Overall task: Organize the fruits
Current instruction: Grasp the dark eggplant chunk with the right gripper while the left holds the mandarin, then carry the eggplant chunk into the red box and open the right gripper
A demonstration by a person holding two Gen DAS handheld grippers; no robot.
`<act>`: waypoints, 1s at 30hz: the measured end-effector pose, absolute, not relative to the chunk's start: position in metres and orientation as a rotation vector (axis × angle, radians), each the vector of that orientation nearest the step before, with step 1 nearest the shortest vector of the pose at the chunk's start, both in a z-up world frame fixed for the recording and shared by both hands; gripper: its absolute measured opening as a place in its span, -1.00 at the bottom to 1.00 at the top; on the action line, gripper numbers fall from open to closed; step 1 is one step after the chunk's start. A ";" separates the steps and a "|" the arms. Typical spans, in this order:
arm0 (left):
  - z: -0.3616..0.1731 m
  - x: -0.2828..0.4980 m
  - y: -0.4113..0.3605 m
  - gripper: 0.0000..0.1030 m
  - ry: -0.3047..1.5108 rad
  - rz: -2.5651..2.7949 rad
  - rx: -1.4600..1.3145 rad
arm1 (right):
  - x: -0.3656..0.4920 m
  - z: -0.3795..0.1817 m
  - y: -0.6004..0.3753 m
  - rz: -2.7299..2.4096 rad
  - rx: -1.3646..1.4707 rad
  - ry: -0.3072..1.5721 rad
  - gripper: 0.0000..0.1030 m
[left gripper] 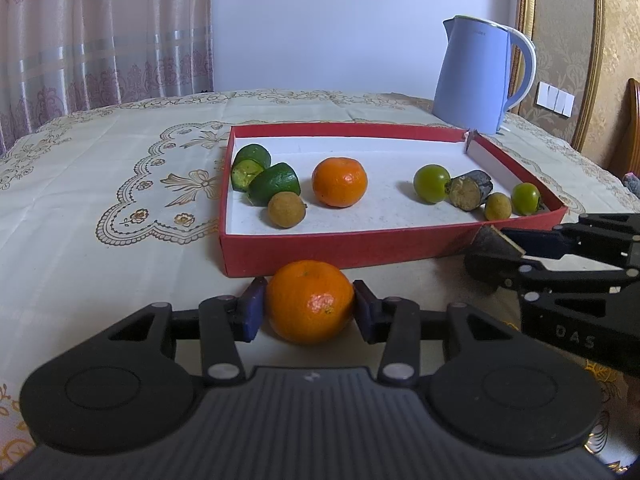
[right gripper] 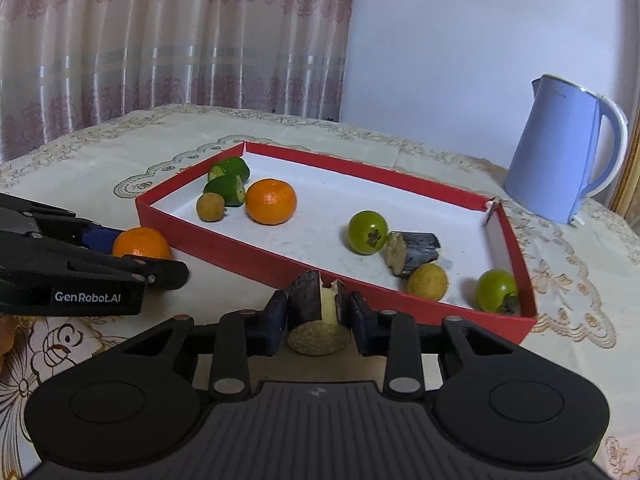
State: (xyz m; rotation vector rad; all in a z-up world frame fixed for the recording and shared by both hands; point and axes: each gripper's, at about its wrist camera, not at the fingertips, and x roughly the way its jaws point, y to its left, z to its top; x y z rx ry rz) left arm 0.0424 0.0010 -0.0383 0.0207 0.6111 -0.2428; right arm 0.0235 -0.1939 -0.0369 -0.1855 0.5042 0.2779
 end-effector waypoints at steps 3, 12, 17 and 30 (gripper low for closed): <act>-0.039 0.042 0.001 -0.20 0.611 -0.244 0.022 | 0.022 -0.038 -0.197 0.275 -0.185 0.505 -0.36; -0.038 0.042 0.000 -0.20 0.612 -0.243 0.026 | 0.020 -0.031 -0.210 0.266 -0.137 0.502 -0.36; -0.038 0.042 0.000 -0.20 0.612 -0.243 0.027 | 0.023 -0.010 -0.213 0.270 -0.128 0.454 -0.37; -0.039 0.042 0.000 -0.20 0.611 -0.243 0.026 | 0.047 0.010 -0.222 0.236 -0.150 0.432 -0.46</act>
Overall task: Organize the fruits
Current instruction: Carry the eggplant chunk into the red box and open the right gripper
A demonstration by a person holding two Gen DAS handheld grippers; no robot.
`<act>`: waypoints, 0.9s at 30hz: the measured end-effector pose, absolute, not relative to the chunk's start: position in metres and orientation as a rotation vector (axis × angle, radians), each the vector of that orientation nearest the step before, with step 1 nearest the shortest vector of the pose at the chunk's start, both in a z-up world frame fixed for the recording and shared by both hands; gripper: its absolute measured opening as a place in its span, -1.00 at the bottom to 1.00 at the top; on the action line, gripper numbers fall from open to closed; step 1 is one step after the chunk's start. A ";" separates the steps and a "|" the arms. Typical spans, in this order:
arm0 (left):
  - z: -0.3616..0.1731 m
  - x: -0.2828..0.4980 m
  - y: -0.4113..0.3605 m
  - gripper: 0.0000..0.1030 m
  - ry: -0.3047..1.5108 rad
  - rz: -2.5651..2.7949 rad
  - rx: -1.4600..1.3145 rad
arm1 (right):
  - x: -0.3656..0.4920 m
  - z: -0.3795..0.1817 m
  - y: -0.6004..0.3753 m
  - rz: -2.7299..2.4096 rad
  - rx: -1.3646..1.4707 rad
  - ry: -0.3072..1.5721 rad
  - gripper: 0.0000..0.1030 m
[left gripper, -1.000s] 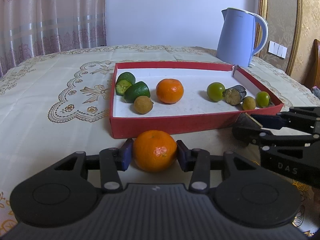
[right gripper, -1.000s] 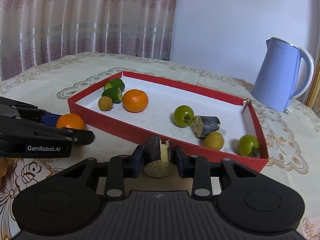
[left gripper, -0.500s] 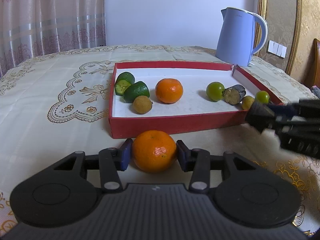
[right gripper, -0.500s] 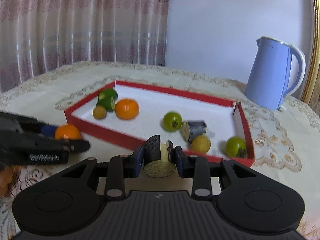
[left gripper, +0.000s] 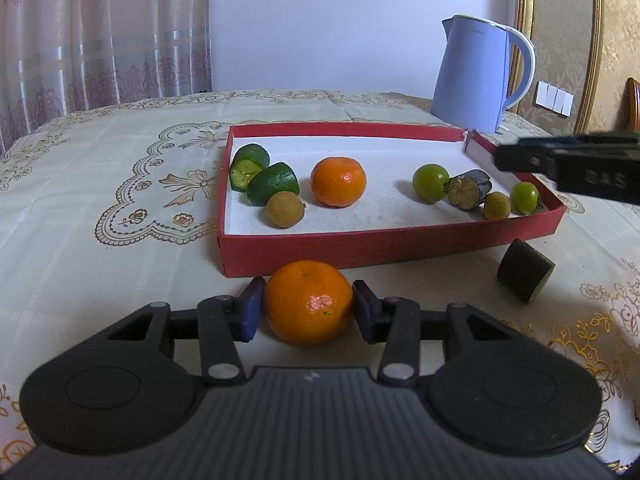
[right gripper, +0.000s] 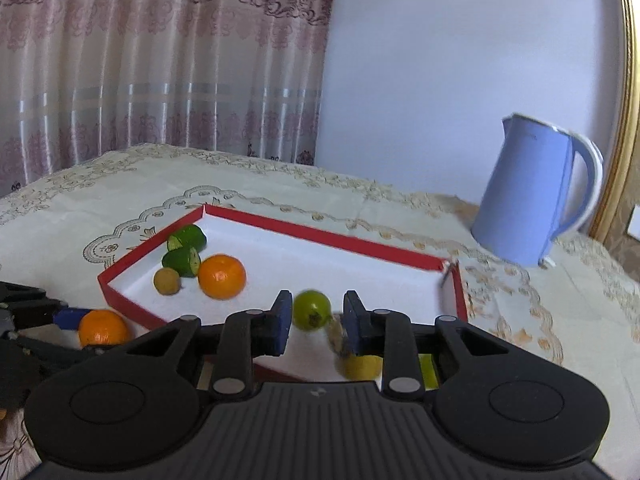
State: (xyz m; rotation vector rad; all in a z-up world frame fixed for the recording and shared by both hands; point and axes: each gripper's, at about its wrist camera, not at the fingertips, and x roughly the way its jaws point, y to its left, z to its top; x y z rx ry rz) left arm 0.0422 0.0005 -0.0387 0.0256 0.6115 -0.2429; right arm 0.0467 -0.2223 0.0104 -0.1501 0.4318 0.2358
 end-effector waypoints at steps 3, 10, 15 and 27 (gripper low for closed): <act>-0.039 0.042 0.001 -0.20 0.612 -0.244 0.023 | 0.037 0.005 -0.236 0.264 -0.145 0.484 -0.46; -0.038 0.042 0.000 -0.20 0.611 -0.244 0.022 | 0.020 -0.016 -0.249 0.295 -0.110 0.543 -0.46; -0.038 0.042 0.000 -0.20 0.612 -0.244 0.024 | 0.021 -0.012 -0.251 0.374 0.000 0.574 -0.45; -0.038 0.042 0.001 -0.17 0.612 -0.244 0.023 | 0.027 -0.034 -0.230 0.308 -0.079 0.621 -0.02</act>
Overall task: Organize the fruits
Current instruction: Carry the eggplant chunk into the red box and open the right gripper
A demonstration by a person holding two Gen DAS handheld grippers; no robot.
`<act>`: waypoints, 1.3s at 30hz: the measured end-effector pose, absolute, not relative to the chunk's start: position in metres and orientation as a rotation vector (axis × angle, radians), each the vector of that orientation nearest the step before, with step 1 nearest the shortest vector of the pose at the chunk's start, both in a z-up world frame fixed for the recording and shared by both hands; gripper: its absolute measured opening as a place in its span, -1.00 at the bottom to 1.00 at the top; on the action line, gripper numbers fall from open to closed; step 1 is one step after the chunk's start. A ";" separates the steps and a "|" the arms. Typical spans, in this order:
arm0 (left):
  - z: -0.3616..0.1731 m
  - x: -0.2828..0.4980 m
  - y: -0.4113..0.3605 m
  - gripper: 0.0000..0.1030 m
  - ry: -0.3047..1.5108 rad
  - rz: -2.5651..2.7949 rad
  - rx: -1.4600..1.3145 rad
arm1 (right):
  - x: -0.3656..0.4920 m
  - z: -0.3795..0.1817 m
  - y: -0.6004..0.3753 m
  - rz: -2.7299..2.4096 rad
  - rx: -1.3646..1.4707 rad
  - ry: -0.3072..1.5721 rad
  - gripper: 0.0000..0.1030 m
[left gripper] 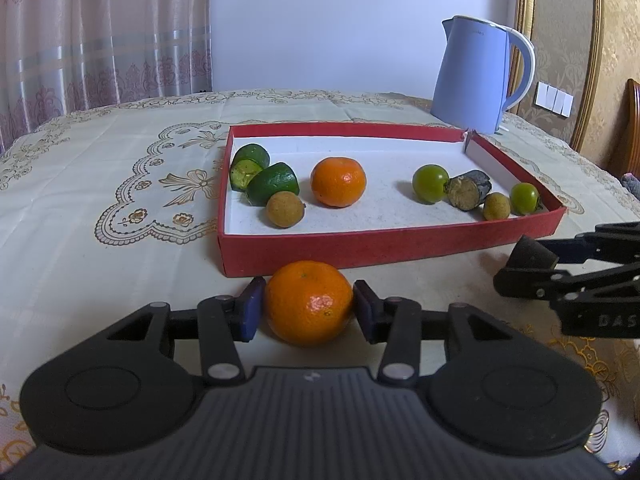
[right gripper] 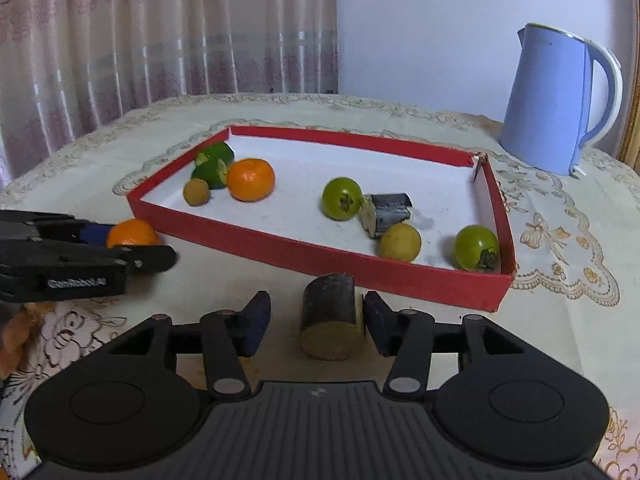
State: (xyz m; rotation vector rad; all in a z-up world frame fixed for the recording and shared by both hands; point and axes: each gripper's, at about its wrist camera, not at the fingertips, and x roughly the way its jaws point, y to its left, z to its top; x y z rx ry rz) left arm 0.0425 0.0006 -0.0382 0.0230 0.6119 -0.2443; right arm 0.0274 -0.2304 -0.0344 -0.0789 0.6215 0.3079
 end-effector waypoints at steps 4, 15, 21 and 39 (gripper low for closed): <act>-0.038 0.043 0.001 -0.16 0.612 -0.245 0.020 | 0.030 -0.041 -0.235 0.291 -0.053 0.637 -0.10; -0.038 0.042 0.001 -0.11 0.613 -0.249 0.022 | 0.025 -0.037 -0.237 0.275 -0.058 0.595 -0.37; -0.038 0.042 0.001 -0.11 0.613 -0.251 0.022 | 0.028 -0.005 -0.230 0.296 -0.081 0.510 -0.37; -0.038 0.043 -0.001 -0.02 0.615 -0.262 0.021 | 0.112 -0.024 -0.198 0.275 -0.120 0.616 -0.37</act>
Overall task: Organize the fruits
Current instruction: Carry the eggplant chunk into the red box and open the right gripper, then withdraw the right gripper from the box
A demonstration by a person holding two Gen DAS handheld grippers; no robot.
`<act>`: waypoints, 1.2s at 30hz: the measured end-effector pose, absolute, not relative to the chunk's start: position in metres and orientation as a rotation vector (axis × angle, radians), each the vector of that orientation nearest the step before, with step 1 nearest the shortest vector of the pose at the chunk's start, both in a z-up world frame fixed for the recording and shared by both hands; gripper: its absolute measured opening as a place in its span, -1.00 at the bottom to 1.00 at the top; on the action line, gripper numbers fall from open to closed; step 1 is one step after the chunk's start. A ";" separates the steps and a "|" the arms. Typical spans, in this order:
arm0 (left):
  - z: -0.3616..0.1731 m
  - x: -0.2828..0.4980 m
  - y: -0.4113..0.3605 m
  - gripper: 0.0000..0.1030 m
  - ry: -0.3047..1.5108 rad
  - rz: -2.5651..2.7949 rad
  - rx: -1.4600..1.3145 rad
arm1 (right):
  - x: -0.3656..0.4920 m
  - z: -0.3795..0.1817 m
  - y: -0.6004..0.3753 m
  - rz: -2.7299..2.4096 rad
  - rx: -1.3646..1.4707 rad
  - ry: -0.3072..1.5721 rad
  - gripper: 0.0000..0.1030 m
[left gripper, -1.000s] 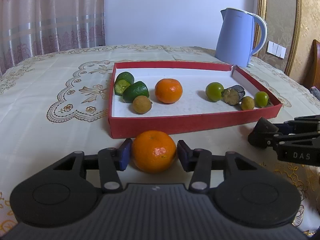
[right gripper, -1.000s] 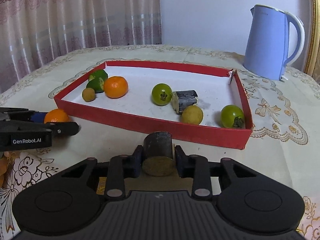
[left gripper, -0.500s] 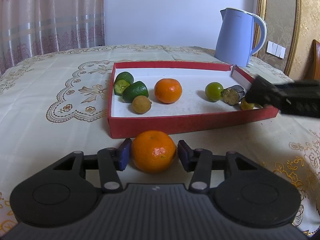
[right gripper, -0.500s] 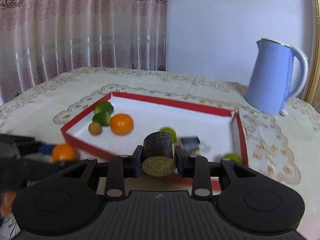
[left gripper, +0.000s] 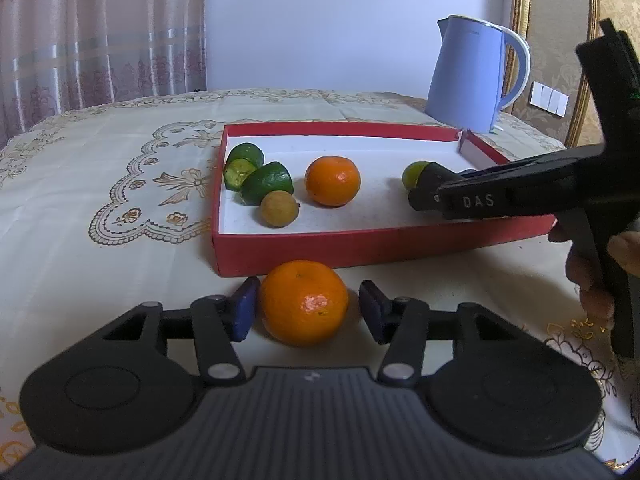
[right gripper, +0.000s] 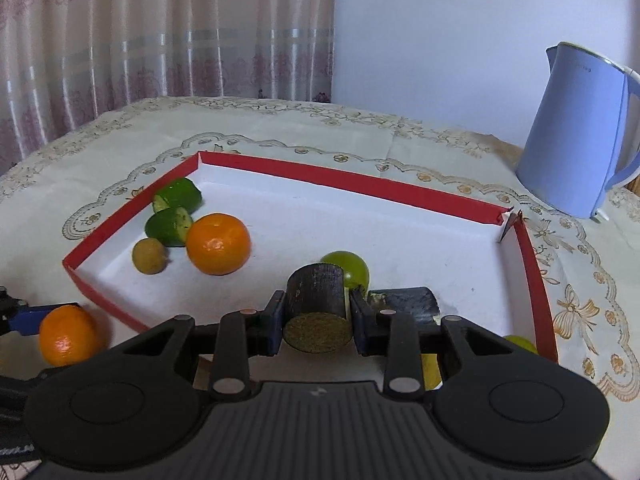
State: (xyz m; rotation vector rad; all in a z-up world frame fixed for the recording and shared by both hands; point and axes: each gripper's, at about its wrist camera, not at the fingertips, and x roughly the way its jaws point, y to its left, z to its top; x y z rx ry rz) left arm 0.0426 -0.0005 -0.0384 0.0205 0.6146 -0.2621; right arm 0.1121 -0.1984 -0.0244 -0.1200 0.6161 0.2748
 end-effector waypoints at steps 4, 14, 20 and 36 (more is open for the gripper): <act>-0.038 0.043 -0.001 -0.02 0.615 -0.263 0.021 | 0.118 -0.030 -0.202 0.261 -0.099 0.629 -0.37; -0.038 0.043 -0.001 -0.02 0.615 -0.262 0.022 | 0.071 -0.009 -0.228 0.285 -0.035 0.505 0.46; -0.038 0.042 -0.002 -0.02 0.616 -0.260 0.030 | 0.019 -0.013 -0.242 0.288 -0.124 0.450 0.46; -0.038 0.042 -0.006 -0.17 0.612 -0.227 0.073 | 0.035 -0.050 -0.270 0.212 -0.028 0.620 0.76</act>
